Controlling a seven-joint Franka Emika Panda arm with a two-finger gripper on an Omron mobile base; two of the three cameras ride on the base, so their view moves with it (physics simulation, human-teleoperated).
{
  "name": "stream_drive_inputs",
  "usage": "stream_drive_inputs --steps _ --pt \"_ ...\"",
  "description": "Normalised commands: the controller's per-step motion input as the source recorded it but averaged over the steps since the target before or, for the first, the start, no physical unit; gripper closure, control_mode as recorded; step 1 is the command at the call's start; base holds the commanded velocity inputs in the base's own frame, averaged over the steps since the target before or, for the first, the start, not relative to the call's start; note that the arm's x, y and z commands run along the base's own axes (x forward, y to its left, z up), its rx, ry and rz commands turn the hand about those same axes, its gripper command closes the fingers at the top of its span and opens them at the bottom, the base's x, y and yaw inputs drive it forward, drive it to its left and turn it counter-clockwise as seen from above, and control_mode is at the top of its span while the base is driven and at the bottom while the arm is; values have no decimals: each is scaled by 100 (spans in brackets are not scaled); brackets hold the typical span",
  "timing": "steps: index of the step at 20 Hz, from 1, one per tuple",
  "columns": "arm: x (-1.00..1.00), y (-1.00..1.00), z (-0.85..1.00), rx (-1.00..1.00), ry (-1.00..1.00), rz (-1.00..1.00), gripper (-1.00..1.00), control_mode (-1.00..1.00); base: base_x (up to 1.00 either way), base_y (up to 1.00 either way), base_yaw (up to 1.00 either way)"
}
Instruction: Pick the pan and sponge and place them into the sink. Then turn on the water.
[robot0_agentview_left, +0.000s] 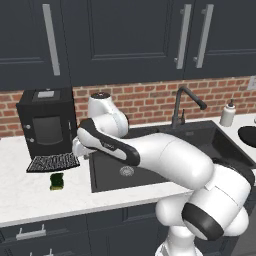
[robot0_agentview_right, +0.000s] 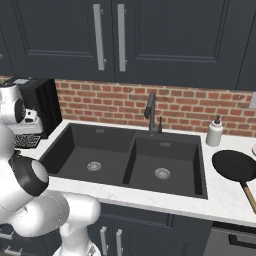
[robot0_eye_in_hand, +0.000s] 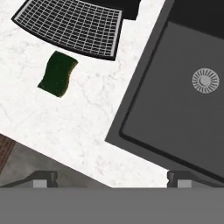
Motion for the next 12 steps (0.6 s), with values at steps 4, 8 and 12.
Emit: stream_drive_inputs --steps 4,8,12 --pt "0 54 -24 0 0 0 -100 -100 0 0 0" --pt "0 59 -26 -3 0 0 -100 -100 0 0 0" --pt "0 53 -24 -7 0 0 -100 -100 0 0 0"
